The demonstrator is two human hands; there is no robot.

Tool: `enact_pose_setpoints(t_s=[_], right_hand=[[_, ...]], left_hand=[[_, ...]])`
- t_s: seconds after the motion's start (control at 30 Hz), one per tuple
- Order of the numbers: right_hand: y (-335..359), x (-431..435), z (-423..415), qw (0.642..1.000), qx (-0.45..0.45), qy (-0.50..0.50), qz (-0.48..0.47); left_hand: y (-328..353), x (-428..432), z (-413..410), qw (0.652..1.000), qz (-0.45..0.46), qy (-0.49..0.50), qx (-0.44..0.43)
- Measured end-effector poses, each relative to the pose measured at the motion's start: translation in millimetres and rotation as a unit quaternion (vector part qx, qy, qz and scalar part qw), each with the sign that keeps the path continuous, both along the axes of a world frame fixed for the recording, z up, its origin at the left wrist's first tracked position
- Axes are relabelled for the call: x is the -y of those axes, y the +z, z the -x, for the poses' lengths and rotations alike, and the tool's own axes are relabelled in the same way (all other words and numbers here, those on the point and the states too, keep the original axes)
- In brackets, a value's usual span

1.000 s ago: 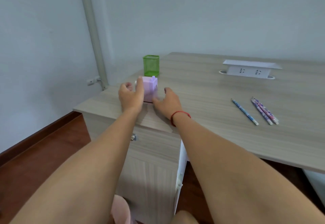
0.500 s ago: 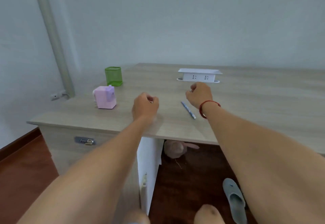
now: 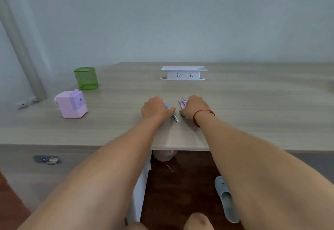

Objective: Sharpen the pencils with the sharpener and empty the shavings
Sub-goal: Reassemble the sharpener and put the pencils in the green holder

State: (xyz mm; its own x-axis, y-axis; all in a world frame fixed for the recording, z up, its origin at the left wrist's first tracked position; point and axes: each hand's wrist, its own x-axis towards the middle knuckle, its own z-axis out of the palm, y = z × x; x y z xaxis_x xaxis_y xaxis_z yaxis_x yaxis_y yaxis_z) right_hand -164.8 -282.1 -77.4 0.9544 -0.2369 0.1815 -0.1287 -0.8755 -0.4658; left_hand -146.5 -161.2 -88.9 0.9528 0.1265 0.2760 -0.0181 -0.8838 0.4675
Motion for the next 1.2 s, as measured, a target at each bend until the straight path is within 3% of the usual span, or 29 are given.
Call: enact_pose_setpoints(t_s=[0.4,0.6,0.83,1.2], right_hand=[[15,-26,6,0.999,-0.014,0.013,0.031],[40,-55,18,0.998,-0.044,0.030,-0.023],[74,-119,-10,0.976,-0.018,0.075,-0.205],[117,-219,-101,0.962,0.040,0.156,-0.219]], left_hand=[[2,-46,0,0.996,-0.077,0.046,-0.006],[23,-75,9,0.998,0.002,0.045,0.042],[86,-121,-3,0.991,0.083,0.065,0.081],[140,-218,-73,0.948,0.239,0.101,0.185]])
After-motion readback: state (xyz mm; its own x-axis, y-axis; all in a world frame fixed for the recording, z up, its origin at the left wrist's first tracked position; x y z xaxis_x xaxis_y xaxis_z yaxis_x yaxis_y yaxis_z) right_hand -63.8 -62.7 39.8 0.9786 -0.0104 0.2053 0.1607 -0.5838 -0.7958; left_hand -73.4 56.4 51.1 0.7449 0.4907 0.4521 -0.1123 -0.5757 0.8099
